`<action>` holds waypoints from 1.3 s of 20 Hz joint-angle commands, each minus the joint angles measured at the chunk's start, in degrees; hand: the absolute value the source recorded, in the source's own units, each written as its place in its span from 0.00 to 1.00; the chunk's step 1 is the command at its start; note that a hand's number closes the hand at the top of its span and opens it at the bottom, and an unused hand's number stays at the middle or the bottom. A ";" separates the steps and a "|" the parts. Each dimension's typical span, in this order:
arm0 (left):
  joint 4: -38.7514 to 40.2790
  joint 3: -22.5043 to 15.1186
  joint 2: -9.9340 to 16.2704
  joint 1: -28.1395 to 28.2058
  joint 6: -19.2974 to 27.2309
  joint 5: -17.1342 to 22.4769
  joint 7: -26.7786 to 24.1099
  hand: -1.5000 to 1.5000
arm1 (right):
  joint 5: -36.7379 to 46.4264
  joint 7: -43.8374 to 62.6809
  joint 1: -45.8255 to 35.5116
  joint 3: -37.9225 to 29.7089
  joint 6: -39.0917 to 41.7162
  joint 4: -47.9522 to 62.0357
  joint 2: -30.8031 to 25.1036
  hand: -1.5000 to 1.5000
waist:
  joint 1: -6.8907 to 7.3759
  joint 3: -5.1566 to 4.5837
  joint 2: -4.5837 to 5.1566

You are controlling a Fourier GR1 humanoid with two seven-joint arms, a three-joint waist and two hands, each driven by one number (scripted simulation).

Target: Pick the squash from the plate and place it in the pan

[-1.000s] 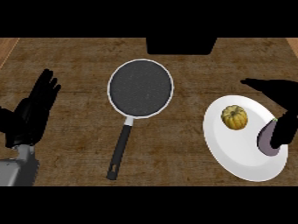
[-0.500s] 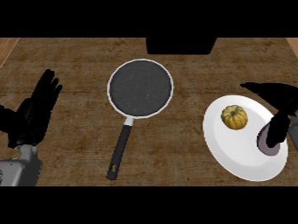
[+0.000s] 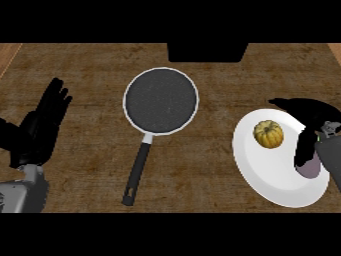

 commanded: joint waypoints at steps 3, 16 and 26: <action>0.64 0.52 -1.01 -0.29 -0.39 -1.29 -0.42 0.50 | 3.73 -2.98 5.31 0.04 -4.59 -1.42 2.15 0.00 | -0.26 0.00 -0.06; 0.00 6.38 2.49 -1.22 -5.85 2.72 1.05 0.50 | 9.12 -15.46 -4.06 -1.38 -11.52 19.64 4.69 1.00 | 0.35 0.02 0.10; 4.18 5.96 0.56 -1.60 -6.00 0.61 -1.80 0.50 | 10.77 -20.54 -2.83 -3.22 -17.42 21.75 7.14 1.00 | -0.09 -0.01 0.05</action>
